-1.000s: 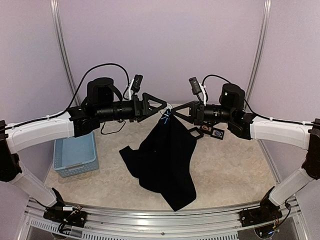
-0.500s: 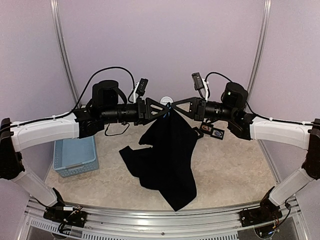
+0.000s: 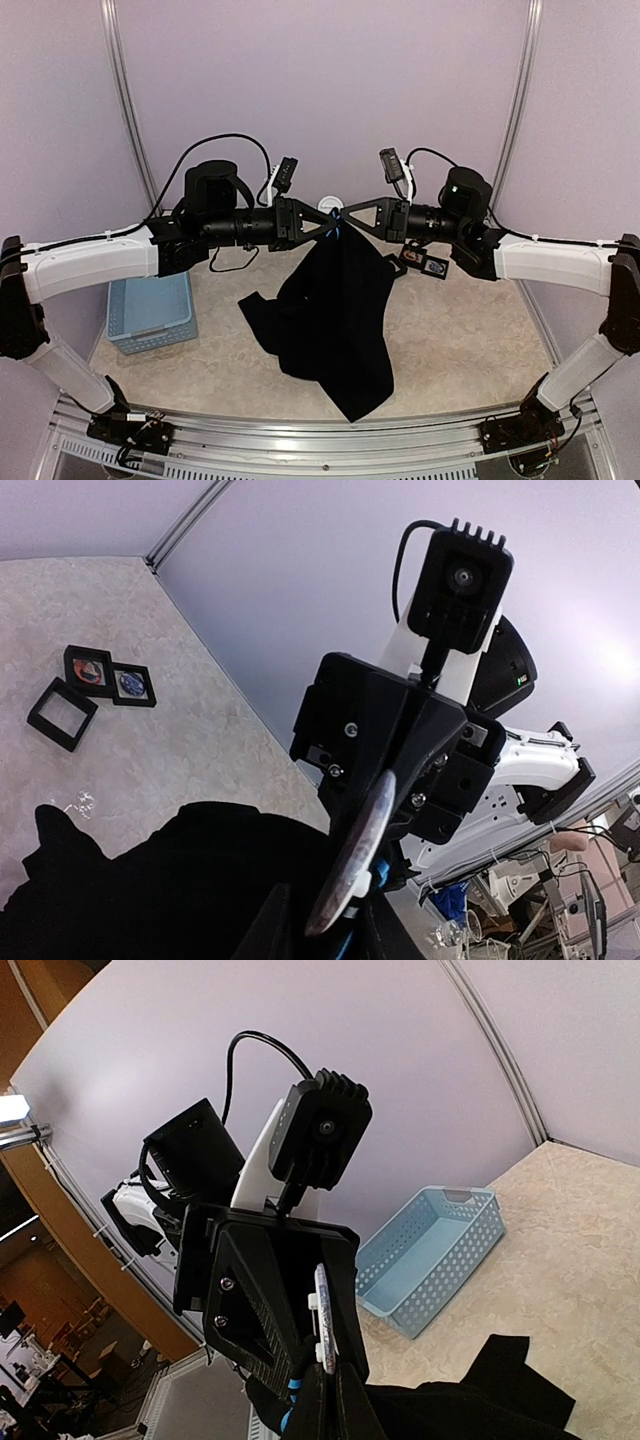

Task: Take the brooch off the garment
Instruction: Pass from the right arm to the left

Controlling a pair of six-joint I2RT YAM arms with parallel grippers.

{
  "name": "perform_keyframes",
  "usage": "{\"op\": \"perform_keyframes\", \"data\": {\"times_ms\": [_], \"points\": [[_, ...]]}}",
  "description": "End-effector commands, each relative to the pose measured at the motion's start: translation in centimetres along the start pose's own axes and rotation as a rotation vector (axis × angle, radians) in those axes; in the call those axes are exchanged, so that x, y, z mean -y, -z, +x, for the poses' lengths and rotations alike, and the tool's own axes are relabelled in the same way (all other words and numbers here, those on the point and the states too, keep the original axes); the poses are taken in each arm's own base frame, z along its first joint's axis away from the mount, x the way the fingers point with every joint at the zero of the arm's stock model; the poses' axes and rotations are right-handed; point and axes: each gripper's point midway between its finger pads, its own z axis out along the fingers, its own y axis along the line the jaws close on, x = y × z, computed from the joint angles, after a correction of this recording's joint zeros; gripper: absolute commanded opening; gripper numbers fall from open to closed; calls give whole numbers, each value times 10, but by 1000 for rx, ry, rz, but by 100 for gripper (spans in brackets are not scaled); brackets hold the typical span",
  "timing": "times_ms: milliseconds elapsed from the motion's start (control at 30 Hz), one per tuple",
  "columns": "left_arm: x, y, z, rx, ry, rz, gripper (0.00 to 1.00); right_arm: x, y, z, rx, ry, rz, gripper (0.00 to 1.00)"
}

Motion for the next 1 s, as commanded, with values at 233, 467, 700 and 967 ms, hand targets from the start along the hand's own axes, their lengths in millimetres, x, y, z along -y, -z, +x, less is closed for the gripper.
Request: {"op": "perform_keyframes", "data": {"times_ms": [233, 467, 700, 967], "points": [[7, -2, -2, 5, -36, 19, 0, -3, -2, 2, -35, -2, -56, 0], [10, -4, 5, -49, -25, 32, 0, 2, 6, 2, -68, 23, -19, 7], [7, -14, 35, -232, -12, 20, 0, 10, 38, 0, -171, 67, 59, 49], [16, -35, 67, -374, -50, 55, 0, 6, 51, 40, -386, 10, 30, 65]]}}
